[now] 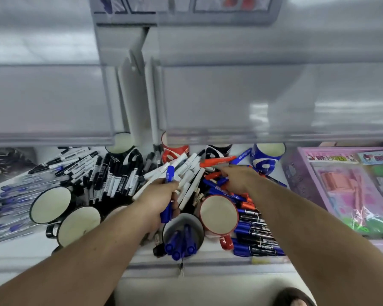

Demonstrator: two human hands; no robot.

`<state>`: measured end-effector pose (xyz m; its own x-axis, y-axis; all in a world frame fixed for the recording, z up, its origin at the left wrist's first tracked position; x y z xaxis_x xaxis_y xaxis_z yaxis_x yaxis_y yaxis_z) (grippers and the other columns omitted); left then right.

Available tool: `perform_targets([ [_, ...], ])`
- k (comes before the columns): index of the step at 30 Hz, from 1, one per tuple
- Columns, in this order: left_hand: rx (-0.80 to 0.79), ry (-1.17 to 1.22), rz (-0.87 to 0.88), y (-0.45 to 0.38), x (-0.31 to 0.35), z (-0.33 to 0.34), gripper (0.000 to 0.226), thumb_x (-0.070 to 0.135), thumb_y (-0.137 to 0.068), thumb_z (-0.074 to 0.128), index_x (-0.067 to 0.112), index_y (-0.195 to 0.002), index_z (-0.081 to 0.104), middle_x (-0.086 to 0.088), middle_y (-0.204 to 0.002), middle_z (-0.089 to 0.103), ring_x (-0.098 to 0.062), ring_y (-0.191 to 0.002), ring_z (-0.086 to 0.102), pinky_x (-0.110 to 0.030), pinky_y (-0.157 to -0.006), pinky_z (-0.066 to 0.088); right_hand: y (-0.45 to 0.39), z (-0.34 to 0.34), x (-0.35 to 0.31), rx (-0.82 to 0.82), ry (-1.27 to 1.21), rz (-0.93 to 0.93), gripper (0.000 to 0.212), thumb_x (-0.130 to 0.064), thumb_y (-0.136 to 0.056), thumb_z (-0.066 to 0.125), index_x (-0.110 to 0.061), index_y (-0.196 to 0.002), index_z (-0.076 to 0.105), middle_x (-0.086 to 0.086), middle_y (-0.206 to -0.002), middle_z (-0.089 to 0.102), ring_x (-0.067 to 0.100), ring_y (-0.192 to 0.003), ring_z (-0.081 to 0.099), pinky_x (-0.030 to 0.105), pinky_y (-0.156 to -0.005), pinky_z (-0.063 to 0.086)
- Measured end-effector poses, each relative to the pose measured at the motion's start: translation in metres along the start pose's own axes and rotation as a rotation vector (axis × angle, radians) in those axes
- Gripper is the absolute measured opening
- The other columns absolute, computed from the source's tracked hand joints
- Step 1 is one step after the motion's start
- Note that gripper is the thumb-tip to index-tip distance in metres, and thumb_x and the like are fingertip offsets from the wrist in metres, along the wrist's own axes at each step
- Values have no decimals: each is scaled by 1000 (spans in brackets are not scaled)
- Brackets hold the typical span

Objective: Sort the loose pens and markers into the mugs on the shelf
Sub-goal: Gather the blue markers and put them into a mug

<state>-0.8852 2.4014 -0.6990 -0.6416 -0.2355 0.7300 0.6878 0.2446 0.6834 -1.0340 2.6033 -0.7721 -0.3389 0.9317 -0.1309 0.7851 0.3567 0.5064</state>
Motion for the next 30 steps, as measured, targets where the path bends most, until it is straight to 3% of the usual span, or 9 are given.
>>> perform_targets([
  [6,-53,-45,30,6,2,3,8,19,-97,57,11,-94,59,-5,-63,53,-16,-45,48,-29,-50,48,2,17,0,107,29,-57,48,-11,-89,56,-25,-135,51,5,-142,46,19,-111,56,25,-80,43],
  [8,-68,-58,62,6,5,2,8,19,-96,58,12,-96,59,-5,-65,55,-17,-47,49,-28,-50,47,5,11,2,199,-132,-66,35,-15,-92,57,-19,-126,60,9,-132,54,9,-96,61,21,-77,47],
  [10,-87,-41,92,5,8,0,7,20,-96,60,13,-97,59,-6,-71,59,-17,-52,52,-28,-50,46,16,-7,5,347,-251,-21,25,-20,-92,61,-17,-117,62,10,-116,61,19,-89,63,33,-78,53],
  [13,-156,19,143,7,15,2,7,20,-96,60,15,-100,62,-8,-88,65,-19,-65,59,-28,-54,49,52,-50,9,564,-892,17,24,-13,-90,67,-10,-112,57,9,-83,66,25,-67,63,34,-64,54],
  [16,-253,103,142,15,22,12,16,20,-98,54,14,-110,63,-8,-104,69,-24,-85,68,-35,-73,56,93,-73,-11,270,-1480,-117,12,-9,-98,56,-7,-109,56,7,-79,70,23,-66,56,30,-59,48],
  [19,-475,148,57,31,24,27,28,25,-101,47,16,-124,59,-15,-119,68,-35,-104,67,-50,-88,54,124,-74,-35,18,-1636,-205,14,-7,-100,47,-7,-110,57,11,-81,71,27,-80,61,31,-66,47],
  [23,-642,153,22,53,19,43,31,32,-95,47,18,-115,66,-15,-117,69,-33,-94,68,-48,-85,54,139,-63,-48,-109,-1655,-287,24,-2,-92,53,-8,-112,63,13,-95,71,24,-79,57,33,-73,44],
  [26,-681,132,26,57,13,44,39,34,-86,54,19,-120,65,-17,-121,67,-41,-109,63,-54,-95,49,143,-55,-50,-120,-1601,-296,40,-6,-82,58,-4,-122,61,19,-105,63,32,-85,48,39,-81,40],
  [30,-654,59,56,59,7,40,40,26,-84,58,12,-121,62,-20,-117,67,-44,-106,64,-56,-87,53,145,-49,-59,-32,-1432,-257,35,-5,-88,59,3,-122,59,21,-95,64,27,-77,56,31,-69,50],
])
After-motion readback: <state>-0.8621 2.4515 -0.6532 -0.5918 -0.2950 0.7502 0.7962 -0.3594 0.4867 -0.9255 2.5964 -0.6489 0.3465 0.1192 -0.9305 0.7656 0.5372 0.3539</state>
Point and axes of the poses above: each hand's wrist, its own y-axis away from the middle knuckle, its own z-axis out of the palm, x = y × z, the point moved 4 cm from there along -y, towards the middle knuckle
